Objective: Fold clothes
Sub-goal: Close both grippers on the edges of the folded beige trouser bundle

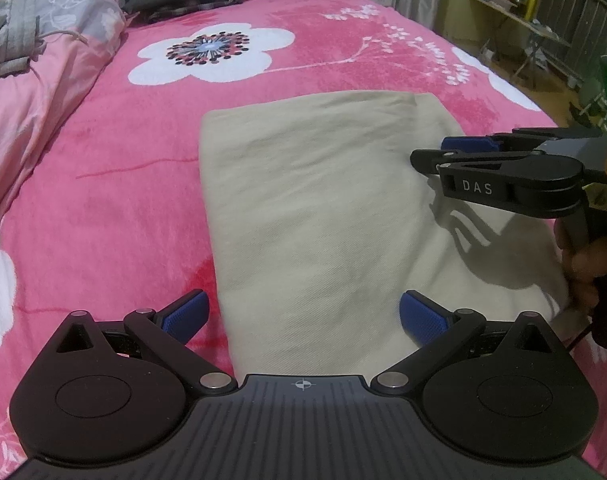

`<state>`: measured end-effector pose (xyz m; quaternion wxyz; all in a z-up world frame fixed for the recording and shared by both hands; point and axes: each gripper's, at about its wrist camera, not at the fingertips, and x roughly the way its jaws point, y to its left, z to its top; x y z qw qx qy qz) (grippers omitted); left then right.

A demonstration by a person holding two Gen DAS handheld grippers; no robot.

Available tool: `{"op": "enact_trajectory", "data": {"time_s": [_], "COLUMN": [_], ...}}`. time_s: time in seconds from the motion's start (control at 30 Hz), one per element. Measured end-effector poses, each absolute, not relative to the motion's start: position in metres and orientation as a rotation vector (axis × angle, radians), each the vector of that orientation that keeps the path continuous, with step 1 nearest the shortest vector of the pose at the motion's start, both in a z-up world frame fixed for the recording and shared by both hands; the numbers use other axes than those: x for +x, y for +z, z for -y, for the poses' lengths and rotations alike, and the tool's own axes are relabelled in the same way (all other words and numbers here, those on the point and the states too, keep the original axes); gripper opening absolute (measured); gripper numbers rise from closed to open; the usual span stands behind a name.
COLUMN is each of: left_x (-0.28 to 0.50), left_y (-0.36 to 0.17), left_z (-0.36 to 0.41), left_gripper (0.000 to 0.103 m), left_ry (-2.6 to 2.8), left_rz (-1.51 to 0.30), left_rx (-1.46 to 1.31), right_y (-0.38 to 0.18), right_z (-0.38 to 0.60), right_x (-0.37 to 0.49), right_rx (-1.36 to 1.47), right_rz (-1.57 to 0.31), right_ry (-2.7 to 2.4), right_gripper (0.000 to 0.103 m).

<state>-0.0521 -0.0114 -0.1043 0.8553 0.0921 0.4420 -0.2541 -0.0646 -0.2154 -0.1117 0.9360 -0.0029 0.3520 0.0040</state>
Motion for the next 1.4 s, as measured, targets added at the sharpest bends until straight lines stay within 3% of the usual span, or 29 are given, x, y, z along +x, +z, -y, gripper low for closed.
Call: {"op": "enact_trajectory", "data": {"time_s": [0.13,0.33,0.57,0.9,1.4], "left_x": [-0.051,-0.048,-0.042,-0.018,0.018], "left_y": [-0.1,-0.095,-0.1,-0.127,-0.15], "left_z": [0.003,-0.008,-0.033,-0.057,-0.035], "left_gripper": [0.102,0.102,0.102,0.102,0.102], "left_ry": [-0.555,-0.585,-0.737,-0.794,-0.863], "left_rz": [-0.908,-0.876,-0.91,-1.023,-1.071], "left_rx": [0.141,0.061,-0.112,-0.397,-0.46], "right_y": [-0.109,-0.087,-0.078,-0.106,-0.136], "right_z": [0.22,0.243,0.289,0.334,0.342], "right_x": [-0.064,-0.077,-0.102,-0.115,-0.077], "right_rx": [0.025,0.159,0.384,0.655,0.8], "right_rz": [-0.721,-0.681,-0.667,-0.774,-0.825], "right_ry": [0.021,0.047,0.049,0.1,0.219], "right_gripper": [0.038,0.064,0.075,0.078,0.082]}}
